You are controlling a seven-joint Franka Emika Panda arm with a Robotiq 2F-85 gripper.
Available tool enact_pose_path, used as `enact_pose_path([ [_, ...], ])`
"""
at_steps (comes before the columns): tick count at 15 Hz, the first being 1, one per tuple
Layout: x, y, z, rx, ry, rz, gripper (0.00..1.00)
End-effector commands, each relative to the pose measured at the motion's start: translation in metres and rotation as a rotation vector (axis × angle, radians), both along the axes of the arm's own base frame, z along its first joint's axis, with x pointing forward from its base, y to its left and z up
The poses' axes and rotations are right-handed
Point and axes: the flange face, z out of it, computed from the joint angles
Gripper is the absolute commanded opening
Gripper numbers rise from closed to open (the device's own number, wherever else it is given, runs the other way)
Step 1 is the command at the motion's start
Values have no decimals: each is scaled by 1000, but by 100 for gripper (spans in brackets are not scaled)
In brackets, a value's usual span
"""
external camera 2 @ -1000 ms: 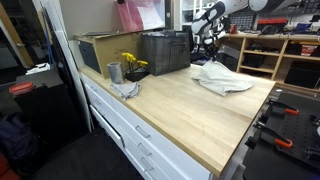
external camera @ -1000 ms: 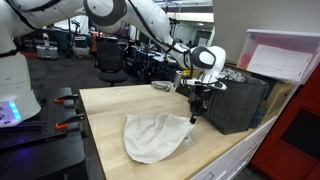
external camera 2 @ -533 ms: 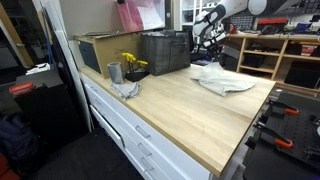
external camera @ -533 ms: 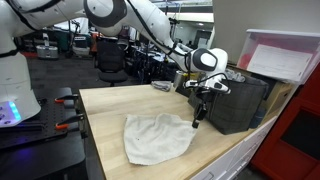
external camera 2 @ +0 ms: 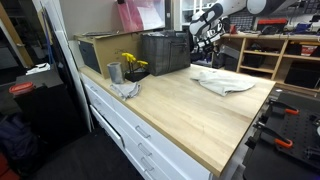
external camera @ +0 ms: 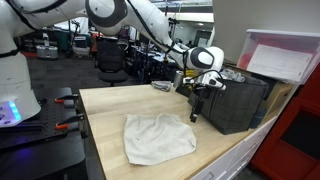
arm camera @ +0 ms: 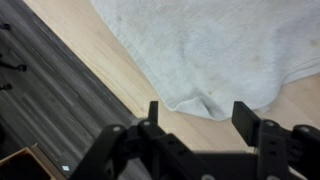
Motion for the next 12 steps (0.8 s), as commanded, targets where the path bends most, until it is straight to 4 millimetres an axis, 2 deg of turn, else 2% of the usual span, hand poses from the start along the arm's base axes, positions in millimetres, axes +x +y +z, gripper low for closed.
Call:
enact_pose_path([
  [1, 4, 42, 8, 155, -18, 58, 100],
  [4, 6, 81, -5, 259, -14, 84, 100],
  [7, 6, 118, -28, 314, 2, 90, 100],
  [9, 6, 137, -44, 313, 16, 115, 100],
  [12, 9, 147, -66, 270, 36, 175, 100],
])
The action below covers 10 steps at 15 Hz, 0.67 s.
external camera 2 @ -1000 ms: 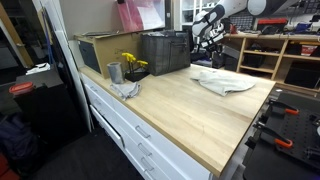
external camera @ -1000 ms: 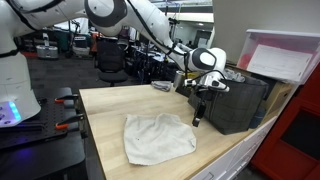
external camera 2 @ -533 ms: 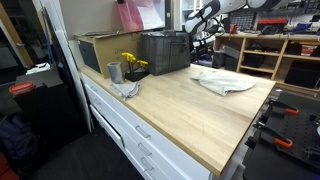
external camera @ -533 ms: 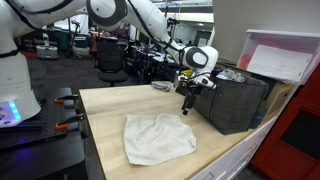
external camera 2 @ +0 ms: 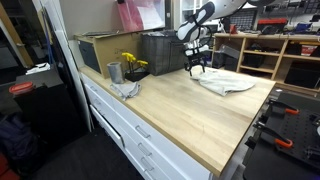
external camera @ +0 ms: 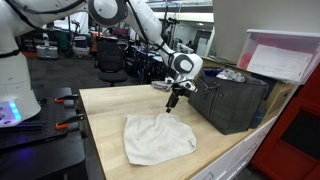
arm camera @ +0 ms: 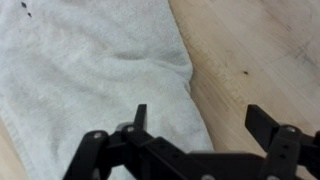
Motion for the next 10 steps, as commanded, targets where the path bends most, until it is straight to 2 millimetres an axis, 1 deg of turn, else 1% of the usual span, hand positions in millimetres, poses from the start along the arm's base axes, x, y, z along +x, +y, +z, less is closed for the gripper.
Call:
enact_pose_path([
  [1, -3, 7, -13, -44, 2, 65, 100],
  [3, 0, 6, -20, -105, 7, 115, 100],
  [6, 1, 1, -29, -182, 15, 179, 100],
  [7, 1, -1, -32, -204, 18, 199, 75],
  [8, 1, -2, -35, -219, 18, 213, 74],
  [9, 2, -2, -37, -232, 17, 227, 68],
  [10, 2, -2, -39, -237, 14, 236, 58],
])
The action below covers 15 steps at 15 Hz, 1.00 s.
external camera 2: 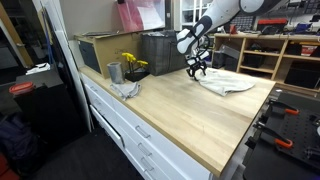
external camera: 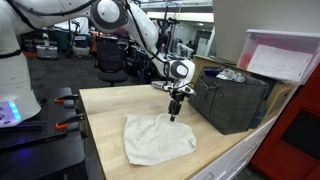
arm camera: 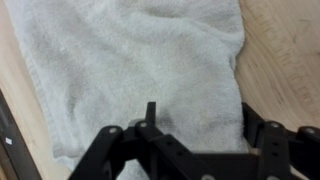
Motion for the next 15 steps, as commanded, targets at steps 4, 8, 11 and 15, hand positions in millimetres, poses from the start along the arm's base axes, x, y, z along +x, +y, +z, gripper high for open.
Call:
enact_pose_path([
  [4, 3, 3, 1, -39, -14, 60, 27],
  [8, 8, 13, 22, -39, -44, 83, 1],
  [11, 19, 32, 42, -18, -71, 84, 0],
  [15, 35, 82, 61, 61, -94, 113, 1],
])
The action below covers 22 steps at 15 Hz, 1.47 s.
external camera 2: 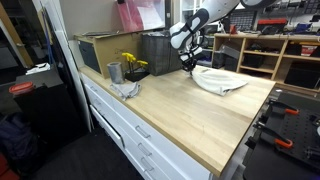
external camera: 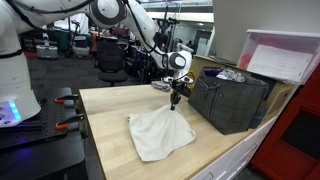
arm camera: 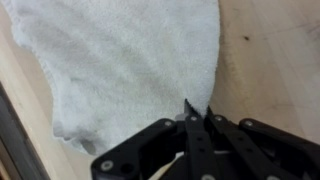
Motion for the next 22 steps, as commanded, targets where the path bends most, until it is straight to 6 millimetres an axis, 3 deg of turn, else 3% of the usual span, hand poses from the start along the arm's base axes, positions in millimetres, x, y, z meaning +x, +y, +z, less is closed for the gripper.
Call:
enact_pose_path([
  [1, 8, 47, 22, 74, -1, 45, 1],
  [6, 16, 131, 37, 157, 1, 151, 1],
  [9, 18, 172, 46, 141, -19, 209, 1],
  [10, 17, 182, 50, 154, -16, 232, 30],
  [12, 15, 193, 56, 174, -9, 289, 38],
  [15, 3, 189, 64, 216, 28, 388, 60],
  [17, -13, 175, 67, 249, 72, 458, 76],
  [20, -49, 141, 50, 293, 197, 534, 97],
  [22, -77, 121, 33, 330, 277, 567, 100],
])
